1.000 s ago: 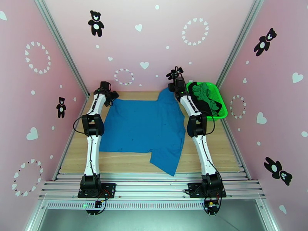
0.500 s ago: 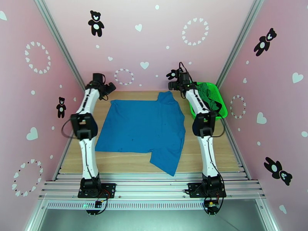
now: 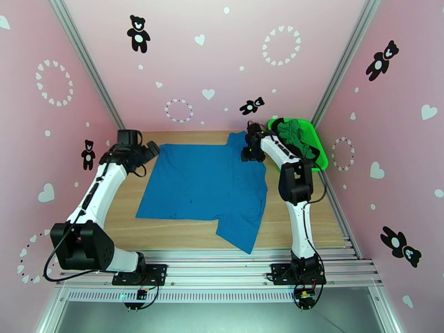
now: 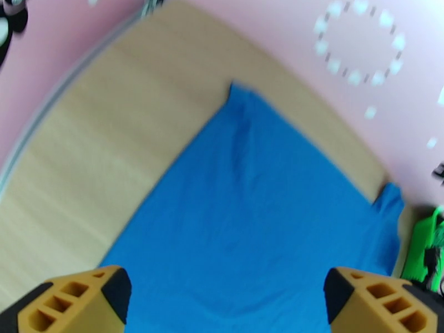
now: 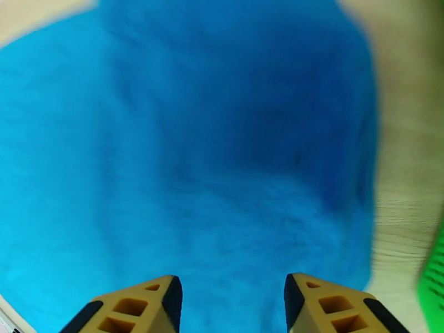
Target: Fold and stack the mixed laundry pile
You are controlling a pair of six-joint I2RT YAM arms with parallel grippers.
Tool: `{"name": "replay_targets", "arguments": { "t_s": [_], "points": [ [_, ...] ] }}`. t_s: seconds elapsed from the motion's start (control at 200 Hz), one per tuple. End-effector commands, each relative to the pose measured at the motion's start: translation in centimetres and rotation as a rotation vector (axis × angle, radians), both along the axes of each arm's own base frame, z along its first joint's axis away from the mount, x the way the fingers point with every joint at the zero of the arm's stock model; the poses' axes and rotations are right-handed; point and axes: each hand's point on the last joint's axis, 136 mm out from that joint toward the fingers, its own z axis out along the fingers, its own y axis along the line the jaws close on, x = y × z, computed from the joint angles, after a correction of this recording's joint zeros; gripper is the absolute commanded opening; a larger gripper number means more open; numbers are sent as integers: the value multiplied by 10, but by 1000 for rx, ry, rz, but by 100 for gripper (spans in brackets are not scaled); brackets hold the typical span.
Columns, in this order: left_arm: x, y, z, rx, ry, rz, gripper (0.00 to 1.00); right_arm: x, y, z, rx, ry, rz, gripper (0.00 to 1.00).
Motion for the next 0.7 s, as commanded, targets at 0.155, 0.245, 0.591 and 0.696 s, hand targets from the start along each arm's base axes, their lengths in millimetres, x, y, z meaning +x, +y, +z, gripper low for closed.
{"name": "replay_targets", "arguments": {
  "t_s": [0.155, 0.245, 0.591, 0.696],
  "points": [
    [-28, -12, -2, -2, 37, -16, 99, 17, -11, -47, -34, 82, -65, 54],
    [-38, -10, -7, 6, 53, -7, 98, 29, -17, -57, -13, 82, -95, 54],
    [-77, 3, -44, 59, 236, 41, 98, 90, -34, -52, 211, -40, -248, 55],
    [-90, 3, -63, 48, 299, 60, 97, 103, -23, -41, 290, -86, -245, 56]
  ]
}}
